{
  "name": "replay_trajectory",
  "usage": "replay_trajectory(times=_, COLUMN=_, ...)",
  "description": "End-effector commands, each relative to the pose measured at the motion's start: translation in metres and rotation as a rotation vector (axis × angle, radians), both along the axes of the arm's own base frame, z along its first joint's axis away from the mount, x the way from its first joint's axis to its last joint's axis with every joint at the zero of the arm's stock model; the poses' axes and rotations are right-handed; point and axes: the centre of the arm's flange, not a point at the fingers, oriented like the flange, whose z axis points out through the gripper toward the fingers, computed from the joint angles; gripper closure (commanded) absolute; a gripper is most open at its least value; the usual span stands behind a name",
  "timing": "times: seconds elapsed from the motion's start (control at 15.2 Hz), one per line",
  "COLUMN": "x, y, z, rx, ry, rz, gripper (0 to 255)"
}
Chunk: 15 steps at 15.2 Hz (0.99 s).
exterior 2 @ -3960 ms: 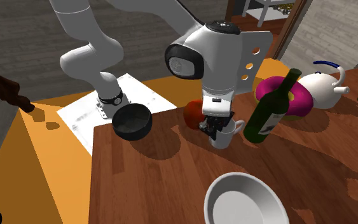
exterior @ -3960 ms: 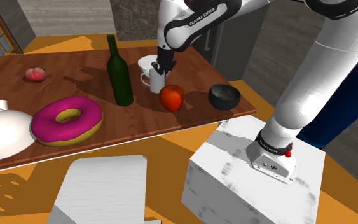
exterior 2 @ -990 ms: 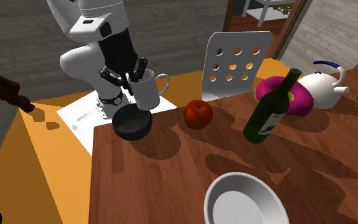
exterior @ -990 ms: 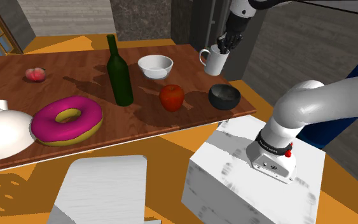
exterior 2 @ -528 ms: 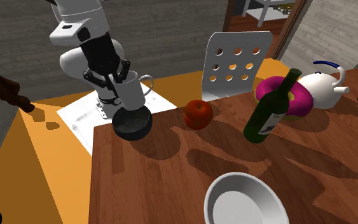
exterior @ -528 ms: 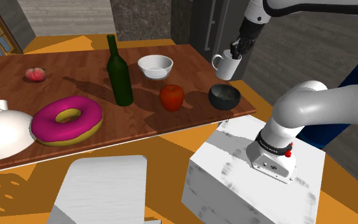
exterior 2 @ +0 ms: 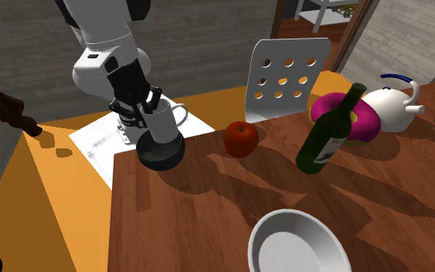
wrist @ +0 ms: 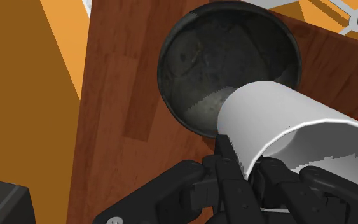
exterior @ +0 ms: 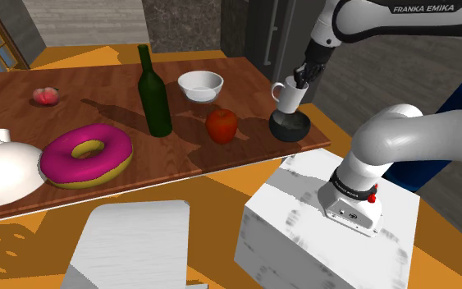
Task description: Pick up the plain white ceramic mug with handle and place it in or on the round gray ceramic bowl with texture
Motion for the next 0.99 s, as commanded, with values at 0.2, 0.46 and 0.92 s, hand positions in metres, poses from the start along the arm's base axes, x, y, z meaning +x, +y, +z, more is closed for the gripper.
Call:
replay_trajectory(times=0.2, x=0.0, y=0.0, z=-0.027, rx=0.0, ry=-0.001, rz=0.0, gripper=255)
replay_trajectory(times=0.46, x=0.0, y=0.0, z=-0.036, rx=0.0, ry=-0.001, rz=0.0, gripper=255)
replay_trajectory(times=0.92, x=0.0, y=0.0, z=-0.036, rx=0.0, ry=-0.001, rz=0.0, gripper=0)
